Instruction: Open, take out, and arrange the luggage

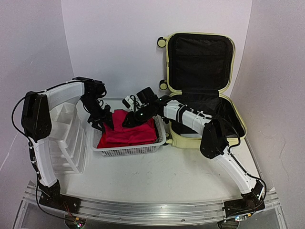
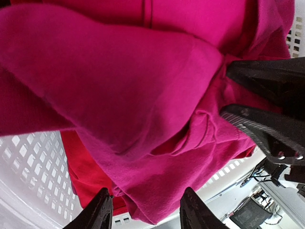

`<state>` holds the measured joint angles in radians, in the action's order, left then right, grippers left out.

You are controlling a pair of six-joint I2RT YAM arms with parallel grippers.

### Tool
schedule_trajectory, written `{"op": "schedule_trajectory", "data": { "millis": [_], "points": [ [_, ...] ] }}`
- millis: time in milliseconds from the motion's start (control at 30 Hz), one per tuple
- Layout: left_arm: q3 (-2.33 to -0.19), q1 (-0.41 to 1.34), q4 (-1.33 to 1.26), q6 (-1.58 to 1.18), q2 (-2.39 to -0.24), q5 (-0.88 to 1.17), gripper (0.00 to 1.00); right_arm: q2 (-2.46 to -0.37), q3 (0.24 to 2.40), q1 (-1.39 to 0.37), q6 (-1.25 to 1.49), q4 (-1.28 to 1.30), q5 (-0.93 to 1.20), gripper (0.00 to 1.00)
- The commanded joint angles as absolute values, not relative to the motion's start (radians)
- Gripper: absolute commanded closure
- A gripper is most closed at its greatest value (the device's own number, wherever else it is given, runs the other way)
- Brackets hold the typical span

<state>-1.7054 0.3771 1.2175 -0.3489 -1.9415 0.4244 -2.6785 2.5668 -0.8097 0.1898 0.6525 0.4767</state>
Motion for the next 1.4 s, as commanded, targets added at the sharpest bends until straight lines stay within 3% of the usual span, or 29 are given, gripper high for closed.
{"op": "schedule_trajectory", "data": {
  "millis": [0, 200, 233, 933, 1367],
  "points": [
    [-1.683, 0.382, 1.188, -0.355, -1.857, 0.422, 0.51, -2.671, 2.613, -0.812, 0.218, 0.604, 0.479, 0.74],
    [-1.667, 0.382, 1.176, -0.36, -1.842, 0.414, 0.51, -2.649, 2.602, -0.814, 0.214, 0.604, 0.484, 0.99],
    [-1.669, 0.382, 1.174, -0.362, -1.842, 0.414, 0.51, -2.647, 2.605, -0.814, 0.213, 0.604, 0.48, 1.0],
    [-1.702, 0.379, 1.166, -0.379, -1.806, 0.334, 0.52, -2.471, 2.506, -0.807, 0.101, 0.607, 0.245, 1.0],
    [-1.762, 0.374, 1.167, -0.377, -1.841, 0.319, 0.52, -2.535, 2.558, -0.781, 0.027, 0.586, 0.002, 1.0]
  ]
}}
